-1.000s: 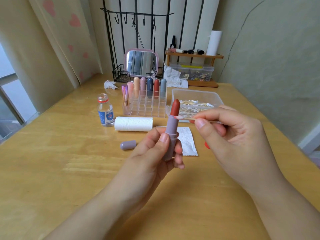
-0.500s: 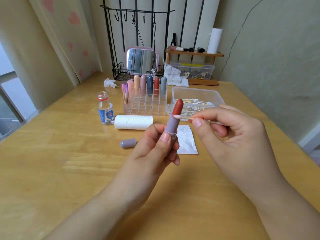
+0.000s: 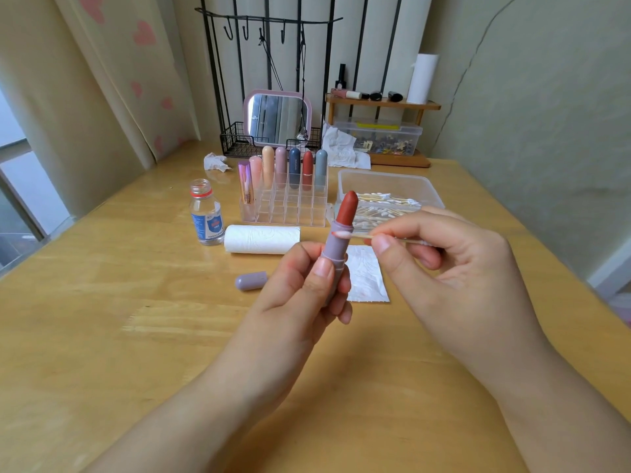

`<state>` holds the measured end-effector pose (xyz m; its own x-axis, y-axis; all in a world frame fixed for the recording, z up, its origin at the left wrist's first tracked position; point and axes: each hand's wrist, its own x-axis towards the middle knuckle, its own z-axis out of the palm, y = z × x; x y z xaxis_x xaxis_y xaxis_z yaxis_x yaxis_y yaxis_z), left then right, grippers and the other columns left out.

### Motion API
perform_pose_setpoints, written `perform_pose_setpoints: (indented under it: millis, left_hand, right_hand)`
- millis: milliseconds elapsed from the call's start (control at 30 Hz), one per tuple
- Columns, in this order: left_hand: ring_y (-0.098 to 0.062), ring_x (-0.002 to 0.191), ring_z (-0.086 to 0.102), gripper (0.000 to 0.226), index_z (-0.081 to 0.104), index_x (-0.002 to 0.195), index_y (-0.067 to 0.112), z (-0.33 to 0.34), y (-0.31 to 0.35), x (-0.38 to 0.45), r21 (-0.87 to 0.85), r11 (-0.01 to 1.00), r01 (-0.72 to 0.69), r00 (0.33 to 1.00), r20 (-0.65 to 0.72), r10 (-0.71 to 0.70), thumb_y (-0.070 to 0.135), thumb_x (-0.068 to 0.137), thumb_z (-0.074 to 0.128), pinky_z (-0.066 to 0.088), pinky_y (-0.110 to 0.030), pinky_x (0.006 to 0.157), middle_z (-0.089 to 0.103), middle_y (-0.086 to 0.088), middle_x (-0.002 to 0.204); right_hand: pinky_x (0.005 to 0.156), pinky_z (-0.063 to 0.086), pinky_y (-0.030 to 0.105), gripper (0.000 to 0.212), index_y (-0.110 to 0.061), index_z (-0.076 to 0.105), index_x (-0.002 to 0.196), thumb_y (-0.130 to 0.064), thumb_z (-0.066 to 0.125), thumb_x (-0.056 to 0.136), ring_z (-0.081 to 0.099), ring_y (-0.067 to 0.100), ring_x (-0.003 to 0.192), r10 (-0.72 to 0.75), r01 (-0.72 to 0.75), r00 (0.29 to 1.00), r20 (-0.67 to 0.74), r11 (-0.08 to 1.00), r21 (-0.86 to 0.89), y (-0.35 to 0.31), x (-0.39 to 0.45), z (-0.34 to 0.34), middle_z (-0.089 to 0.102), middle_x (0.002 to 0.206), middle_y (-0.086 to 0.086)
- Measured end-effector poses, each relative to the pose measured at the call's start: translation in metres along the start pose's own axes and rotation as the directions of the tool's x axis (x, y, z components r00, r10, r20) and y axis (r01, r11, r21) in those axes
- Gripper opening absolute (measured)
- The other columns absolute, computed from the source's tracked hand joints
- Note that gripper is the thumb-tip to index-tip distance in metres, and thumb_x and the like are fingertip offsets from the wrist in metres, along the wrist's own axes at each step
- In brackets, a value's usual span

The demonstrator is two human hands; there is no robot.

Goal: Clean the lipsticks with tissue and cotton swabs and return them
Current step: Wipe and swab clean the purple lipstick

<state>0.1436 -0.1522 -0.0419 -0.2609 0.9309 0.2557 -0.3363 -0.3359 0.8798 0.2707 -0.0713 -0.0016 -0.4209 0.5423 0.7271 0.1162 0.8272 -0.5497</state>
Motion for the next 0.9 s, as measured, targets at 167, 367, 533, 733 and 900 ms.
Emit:
perform_pose_setpoints:
  millis: [167, 367, 533, 733, 900]
  left_hand:
    - [-0.011, 0.063, 0.043, 0.021, 0.052, 0.093, 0.007, -0.0002, 0.0021, 0.0009, -0.012, 1.0, -0.007, 1.0, 0.004, 0.007, 0.026, 0.088, 0.045, 0.044, -0.022, 0.063, 0.05, 0.0, 0.074]
    - [-0.012, 0.063, 0.043, 0.019, 0.055, 0.09, 0.012, -0.0009, 0.0001, 0.0003, -0.005, 1.0, -0.009, 1.0, 0.003, 0.009, 0.028, 0.087, 0.046, 0.044, -0.023, 0.064, 0.05, -0.001, 0.075]
    - [-0.011, 0.063, 0.045, 0.019, 0.055, 0.092, 0.012, -0.0012, -0.0013, 0.0004, 0.036, 0.999, -0.014, 1.0, 0.005, 0.014, 0.029, 0.088, 0.047, 0.042, -0.024, 0.067, 0.051, 0.001, 0.075]
    - [-0.011, 0.063, 0.046, 0.02, 0.054, 0.092, 0.012, -0.0016, -0.0002, 0.0003, 0.064, 0.998, -0.017, 1.0, 0.0, 0.017, 0.031, 0.087, 0.047, 0.04, -0.026, 0.069, 0.051, 0.003, 0.075]
    - [-0.011, 0.062, 0.047, 0.02, 0.054, 0.092, 0.011, -0.0015, 0.0012, 0.0004, 0.027, 1.0, -0.01, 1.0, 0.004, 0.01, 0.029, 0.087, 0.046, 0.043, -0.023, 0.066, 0.051, 0.001, 0.075]
  right_hand:
    - [0.054, 0.039, 0.028, 0.015, -0.023, 0.069, 0.079, -0.032, 0.058, 0.084, 0.041, 0.017, 0.055, 0.026, -0.025, 1.0, -0.013, 0.998, 0.057, 0.0008, 0.0005, -0.0017, 0.04, 0.058, -0.015]
    - [0.052, 0.039, 0.033, 0.015, -0.024, 0.068, 0.079, -0.034, 0.058, 0.083, 0.041, 0.019, 0.054, 0.04, -0.039, 0.999, -0.014, 0.998, 0.057, 0.0004, 0.0009, -0.002, 0.042, 0.058, -0.016]
    - [0.056, 0.037, 0.024, 0.012, -0.022, 0.069, 0.078, -0.028, 0.061, 0.084, 0.042, 0.016, 0.057, 0.003, -0.003, 1.0, -0.014, 1.0, 0.017, -0.0014, 0.0007, 0.0002, 0.039, 0.058, -0.013]
    - [0.055, 0.036, 0.021, 0.013, -0.021, 0.069, 0.077, -0.029, 0.061, 0.084, 0.042, 0.014, 0.056, 0.013, -0.013, 1.0, -0.021, 1.0, 0.009, -0.0026, -0.0006, 0.0014, 0.04, 0.057, -0.017]
    - [0.05, 0.045, 0.043, 0.011, -0.02, 0.069, 0.078, -0.026, 0.063, 0.083, 0.038, 0.01, 0.052, 0.121, -0.12, 0.993, -0.006, 0.987, 0.109, -0.0013, -0.0005, -0.0033, 0.047, 0.055, -0.022]
